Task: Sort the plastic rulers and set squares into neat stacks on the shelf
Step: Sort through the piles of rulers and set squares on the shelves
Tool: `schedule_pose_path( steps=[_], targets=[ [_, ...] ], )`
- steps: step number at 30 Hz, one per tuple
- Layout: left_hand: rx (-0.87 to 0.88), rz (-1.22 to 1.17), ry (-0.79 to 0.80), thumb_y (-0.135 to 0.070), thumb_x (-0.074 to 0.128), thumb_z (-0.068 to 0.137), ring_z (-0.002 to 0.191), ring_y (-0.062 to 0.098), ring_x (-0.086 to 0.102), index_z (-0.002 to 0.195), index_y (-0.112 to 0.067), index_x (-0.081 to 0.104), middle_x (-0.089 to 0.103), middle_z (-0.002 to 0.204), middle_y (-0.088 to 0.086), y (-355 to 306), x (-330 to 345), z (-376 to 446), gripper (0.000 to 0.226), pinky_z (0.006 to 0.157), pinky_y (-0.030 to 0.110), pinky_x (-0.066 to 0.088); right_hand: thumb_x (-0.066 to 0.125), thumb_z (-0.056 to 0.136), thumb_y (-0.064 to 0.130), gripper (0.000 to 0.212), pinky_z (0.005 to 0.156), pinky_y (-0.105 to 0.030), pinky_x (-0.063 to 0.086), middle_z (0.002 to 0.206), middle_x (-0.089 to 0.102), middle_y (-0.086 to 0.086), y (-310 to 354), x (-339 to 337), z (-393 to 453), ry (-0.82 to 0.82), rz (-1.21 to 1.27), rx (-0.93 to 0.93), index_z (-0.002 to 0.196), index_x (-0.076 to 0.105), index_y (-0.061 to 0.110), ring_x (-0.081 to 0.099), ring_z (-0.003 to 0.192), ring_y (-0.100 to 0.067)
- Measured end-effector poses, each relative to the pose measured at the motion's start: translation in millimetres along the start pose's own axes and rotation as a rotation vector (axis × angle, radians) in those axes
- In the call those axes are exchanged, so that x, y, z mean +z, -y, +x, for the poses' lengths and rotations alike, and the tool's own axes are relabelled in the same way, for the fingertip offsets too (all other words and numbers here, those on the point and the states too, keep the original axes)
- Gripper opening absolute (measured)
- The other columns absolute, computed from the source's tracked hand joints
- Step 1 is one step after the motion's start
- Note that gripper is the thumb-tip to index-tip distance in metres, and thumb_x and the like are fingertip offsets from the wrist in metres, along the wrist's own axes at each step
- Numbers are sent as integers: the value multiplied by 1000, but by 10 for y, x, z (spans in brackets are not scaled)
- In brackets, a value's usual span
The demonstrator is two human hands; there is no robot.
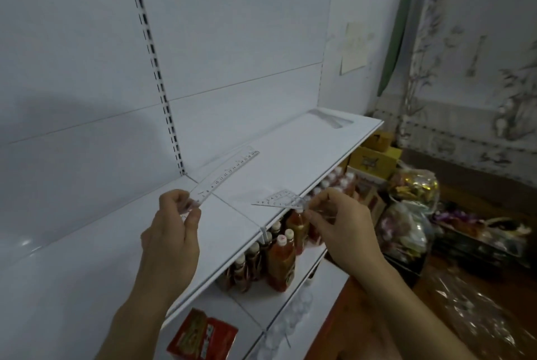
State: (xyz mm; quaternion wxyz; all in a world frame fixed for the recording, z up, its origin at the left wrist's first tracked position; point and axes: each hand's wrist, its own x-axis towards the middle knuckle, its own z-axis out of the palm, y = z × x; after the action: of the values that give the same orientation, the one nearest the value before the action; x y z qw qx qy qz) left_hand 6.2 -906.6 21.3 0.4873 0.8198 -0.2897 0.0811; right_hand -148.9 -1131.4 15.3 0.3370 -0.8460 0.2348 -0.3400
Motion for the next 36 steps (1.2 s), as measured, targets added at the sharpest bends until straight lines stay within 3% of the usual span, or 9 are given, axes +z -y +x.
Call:
schedule_pose_path(
  steps=[4,9,14,22,25,29,31,34,36],
  targets=[
    [-52,28,-44,-39,40,102,110,10,52,110,-45,35,55,114,-17,5,72,421,11,107,57,37,73,91,25,13,75,-27,58,90,69,17,-110,332,583,163,-27,-28,89,62,32,65,88,1],
    [-103,80,-124,-41,41,102,110,8,53,111,-47,34,53,111,-27,123,-8,655,13,107,54,39,69,93,26,12,82,-34,57,99,72,12,-22,1047,1110,322,-46,-202,95,60,34,66,96,-5],
    [-216,152,-214,-53,33,92,115,10,56,115,-46,34,59,123,-11,278,-339,542,24,98,37,43,63,95,24,10,87,-35,53,107,73,7,427,1808,1339,525,-96,-392,105,63,24,66,103,-16],
    [-279,284,-326,-38,39,101,109,7,55,116,-44,33,54,115,-24,343,-621,308,17,95,39,45,56,97,29,19,78,-32,47,113,71,2,662,2258,1420,700,-175,-537,116,59,27,61,99,-25],
    [-259,294,-303,-42,38,100,108,10,57,119,-39,35,57,118,-16,344,-575,396,20,92,37,46,60,96,29,25,89,-28,42,123,67,6,537,2125,1503,687,-133,-536,121,60,26,58,114,-19],
    [-192,275,-176,-36,41,101,110,-8,52,121,-32,39,55,121,-16,351,-405,730,21,87,7,38,62,95,27,22,87,-20,36,117,66,8,234,1797,1709,612,-132,-509,117,63,26,55,113,-14],
    [-142,247,-88,-36,41,101,112,-16,48,122,-30,40,55,122,-14,332,-249,994,22,86,0,35,63,95,26,21,87,-16,35,116,66,9,20,1599,1834,553,-131,-460,116,64,26,55,113,-12],
    [-101,203,32,-39,39,102,112,-7,52,122,-30,40,55,125,-13,260,119,1421,22,88,8,34,61,97,26,19,87,-7,32,116,64,14,-334,1251,1981,462,-150,-363,116,63,29,53,112,-7],
    [-32,173,92,-42,37,101,109,1,56,120,-30,40,59,122,-11,143,480,1696,23,87,15,39,62,97,25,17,86,-8,31,115,64,14,-585,998,2070,386,-172,-281,113,64,29,53,111,-7]
  ],
)
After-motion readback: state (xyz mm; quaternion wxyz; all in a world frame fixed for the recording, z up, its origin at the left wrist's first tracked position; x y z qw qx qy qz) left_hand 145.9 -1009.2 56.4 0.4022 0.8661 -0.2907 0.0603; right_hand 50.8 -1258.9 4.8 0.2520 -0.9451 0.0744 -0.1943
